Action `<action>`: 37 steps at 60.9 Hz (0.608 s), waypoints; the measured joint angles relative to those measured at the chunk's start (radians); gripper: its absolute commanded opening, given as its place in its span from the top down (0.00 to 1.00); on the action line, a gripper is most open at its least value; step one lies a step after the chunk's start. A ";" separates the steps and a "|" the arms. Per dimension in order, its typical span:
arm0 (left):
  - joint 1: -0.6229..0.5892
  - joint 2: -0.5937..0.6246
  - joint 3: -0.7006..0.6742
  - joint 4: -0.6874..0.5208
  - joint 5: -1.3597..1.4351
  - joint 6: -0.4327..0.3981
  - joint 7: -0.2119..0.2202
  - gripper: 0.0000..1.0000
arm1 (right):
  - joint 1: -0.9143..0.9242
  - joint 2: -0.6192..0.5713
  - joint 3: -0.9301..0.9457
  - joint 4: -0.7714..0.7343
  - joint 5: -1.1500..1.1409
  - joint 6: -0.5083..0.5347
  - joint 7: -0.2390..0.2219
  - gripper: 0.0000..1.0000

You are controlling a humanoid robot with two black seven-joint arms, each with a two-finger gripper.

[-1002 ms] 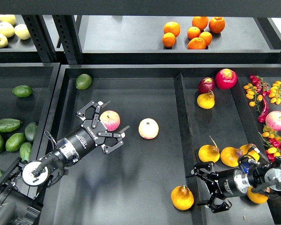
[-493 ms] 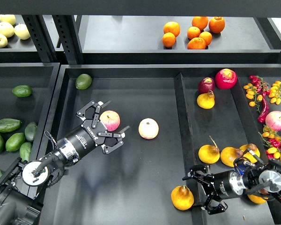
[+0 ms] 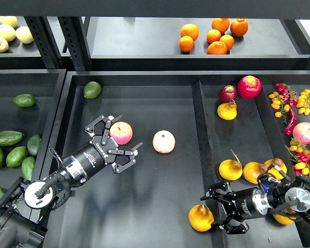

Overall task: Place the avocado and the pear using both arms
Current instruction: 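Lower the right gripper around the yellow pear and close it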

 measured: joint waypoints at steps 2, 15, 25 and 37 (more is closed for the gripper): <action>0.000 0.000 0.000 0.000 0.000 0.000 0.000 0.01 | 0.000 0.001 0.000 0.000 0.000 0.000 0.000 0.26; 0.000 0.000 0.000 0.000 0.000 0.000 0.000 0.01 | -0.003 0.006 0.001 -0.002 0.000 0.000 0.000 0.34; 0.000 0.000 0.000 0.000 -0.001 0.000 0.000 0.01 | -0.018 0.008 0.013 0.001 0.000 0.000 0.000 0.51; 0.002 0.000 0.000 0.000 -0.001 0.000 0.000 0.01 | -0.036 0.010 0.051 0.006 0.008 0.000 0.000 0.65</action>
